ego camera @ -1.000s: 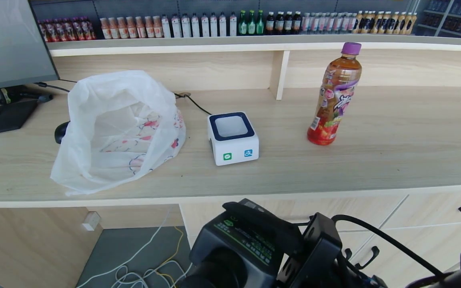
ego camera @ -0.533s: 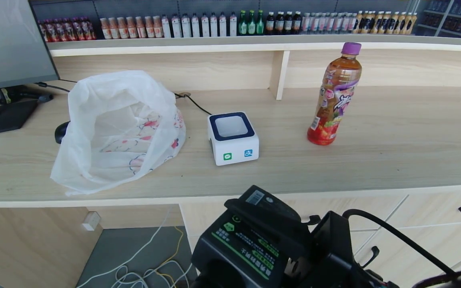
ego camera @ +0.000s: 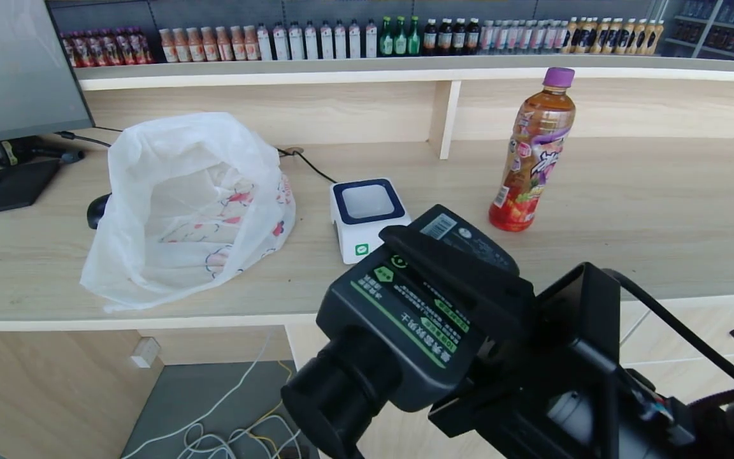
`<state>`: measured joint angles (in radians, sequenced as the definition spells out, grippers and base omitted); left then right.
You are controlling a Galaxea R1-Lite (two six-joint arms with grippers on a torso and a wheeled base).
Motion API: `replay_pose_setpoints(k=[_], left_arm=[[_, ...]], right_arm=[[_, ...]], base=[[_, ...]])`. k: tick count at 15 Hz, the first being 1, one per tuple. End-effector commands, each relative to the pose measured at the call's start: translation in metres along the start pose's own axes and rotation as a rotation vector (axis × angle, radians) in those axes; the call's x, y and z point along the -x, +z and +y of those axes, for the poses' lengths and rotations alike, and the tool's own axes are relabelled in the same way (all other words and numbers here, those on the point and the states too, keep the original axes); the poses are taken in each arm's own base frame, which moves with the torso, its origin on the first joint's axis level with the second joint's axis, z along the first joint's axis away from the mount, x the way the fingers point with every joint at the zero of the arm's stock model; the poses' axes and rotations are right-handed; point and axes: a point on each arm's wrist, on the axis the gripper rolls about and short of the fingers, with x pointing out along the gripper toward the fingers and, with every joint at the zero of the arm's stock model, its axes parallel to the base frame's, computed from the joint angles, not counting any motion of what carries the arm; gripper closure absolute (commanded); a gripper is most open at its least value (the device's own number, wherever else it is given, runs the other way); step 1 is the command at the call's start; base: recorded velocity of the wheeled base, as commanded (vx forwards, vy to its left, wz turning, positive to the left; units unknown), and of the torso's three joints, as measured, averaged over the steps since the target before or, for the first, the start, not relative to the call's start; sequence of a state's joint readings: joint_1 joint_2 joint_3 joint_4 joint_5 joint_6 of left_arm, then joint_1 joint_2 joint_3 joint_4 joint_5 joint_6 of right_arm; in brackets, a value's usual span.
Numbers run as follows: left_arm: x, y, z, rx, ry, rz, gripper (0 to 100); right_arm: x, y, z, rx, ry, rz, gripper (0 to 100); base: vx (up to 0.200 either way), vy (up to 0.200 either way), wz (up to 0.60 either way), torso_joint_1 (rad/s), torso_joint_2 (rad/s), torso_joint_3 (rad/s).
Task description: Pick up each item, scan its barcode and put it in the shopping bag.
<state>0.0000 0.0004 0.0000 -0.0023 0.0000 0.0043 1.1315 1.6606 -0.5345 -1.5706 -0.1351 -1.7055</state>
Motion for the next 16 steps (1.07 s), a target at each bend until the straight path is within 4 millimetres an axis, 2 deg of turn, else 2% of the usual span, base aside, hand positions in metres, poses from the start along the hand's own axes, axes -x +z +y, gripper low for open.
replay_pose_setpoints(k=[1, 7, 16], left_arm=[[0.000, 0.000, 0.000, 0.000, 0.000, -0.001, 0], [0.000, 0.000, 0.000, 0.001, 0.000, -0.001, 0], [0.000, 0.000, 0.000, 0.000, 0.000, -0.001, 0]], right_arm=[[0.004, 0.004, 0.006, 0.031, 0.030, -0.018, 100], [0.018, 0.026, -0.015, 0.296, -0.040, -0.103, 100], [0.020, 0.027, -0.018, 0.341, -0.051, -0.104, 100]], base=[[0.000, 0.000, 0.00, 0.000, 0.00, 0.000], [0.000, 0.000, 0.00, 0.000, 0.00, 0.000], [0.000, 0.000, 0.00, 0.000, 0.00, 0.000]])
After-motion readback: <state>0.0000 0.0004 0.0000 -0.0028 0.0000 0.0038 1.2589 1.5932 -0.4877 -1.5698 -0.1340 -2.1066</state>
